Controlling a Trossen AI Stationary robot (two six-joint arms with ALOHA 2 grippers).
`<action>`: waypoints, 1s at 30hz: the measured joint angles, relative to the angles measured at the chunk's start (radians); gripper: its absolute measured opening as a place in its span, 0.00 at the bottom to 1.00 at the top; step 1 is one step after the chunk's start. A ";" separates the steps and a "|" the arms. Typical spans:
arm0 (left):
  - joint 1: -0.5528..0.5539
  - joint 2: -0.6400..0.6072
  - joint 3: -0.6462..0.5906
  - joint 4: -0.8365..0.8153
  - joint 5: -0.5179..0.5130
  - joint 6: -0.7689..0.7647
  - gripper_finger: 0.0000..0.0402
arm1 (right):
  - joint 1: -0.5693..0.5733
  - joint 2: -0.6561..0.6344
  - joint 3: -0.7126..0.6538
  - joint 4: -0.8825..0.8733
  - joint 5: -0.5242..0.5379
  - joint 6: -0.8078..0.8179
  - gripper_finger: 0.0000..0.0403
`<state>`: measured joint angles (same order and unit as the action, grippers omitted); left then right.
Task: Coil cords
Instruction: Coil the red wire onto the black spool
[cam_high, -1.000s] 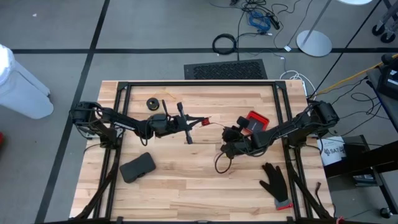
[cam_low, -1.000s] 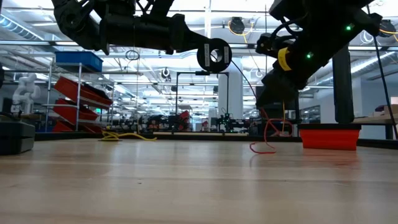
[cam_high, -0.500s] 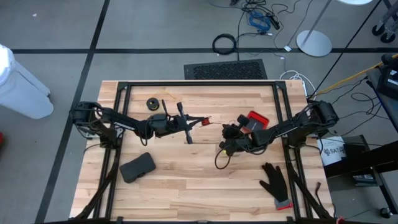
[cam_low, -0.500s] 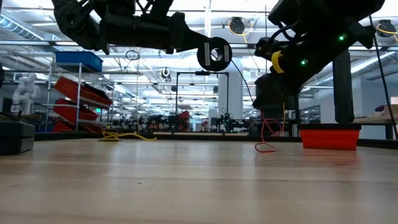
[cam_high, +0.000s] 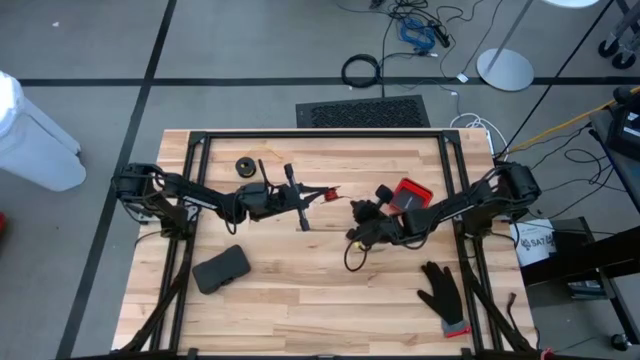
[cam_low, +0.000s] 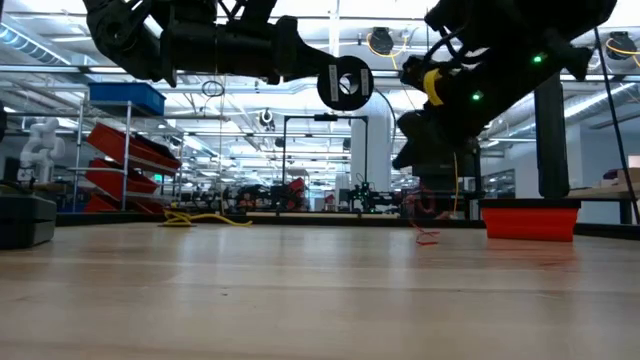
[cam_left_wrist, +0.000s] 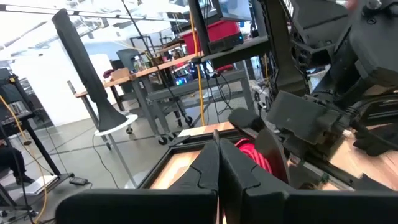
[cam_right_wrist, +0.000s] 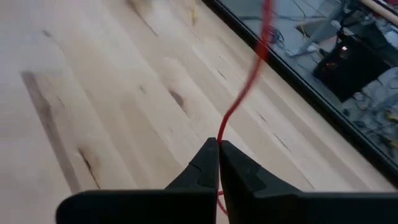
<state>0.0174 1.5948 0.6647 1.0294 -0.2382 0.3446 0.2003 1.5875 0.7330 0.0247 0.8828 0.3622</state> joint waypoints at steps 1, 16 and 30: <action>0.000 0.000 0.000 0.001 0.000 -0.001 0.00 | -0.005 0.014 0.000 0.051 -0.012 -0.016 0.00; 0.002 0.000 0.000 -0.008 -0.005 -0.003 0.00 | -0.045 0.161 0.179 0.324 -0.157 -0.147 0.00; 0.003 0.000 0.000 -0.015 -0.010 0.003 0.00 | -0.039 0.159 0.208 0.358 -0.157 -0.113 0.00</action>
<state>0.0200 1.5944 0.6651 1.0149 -0.2481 0.3473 0.1613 1.7466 0.9413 0.3827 0.7255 0.2497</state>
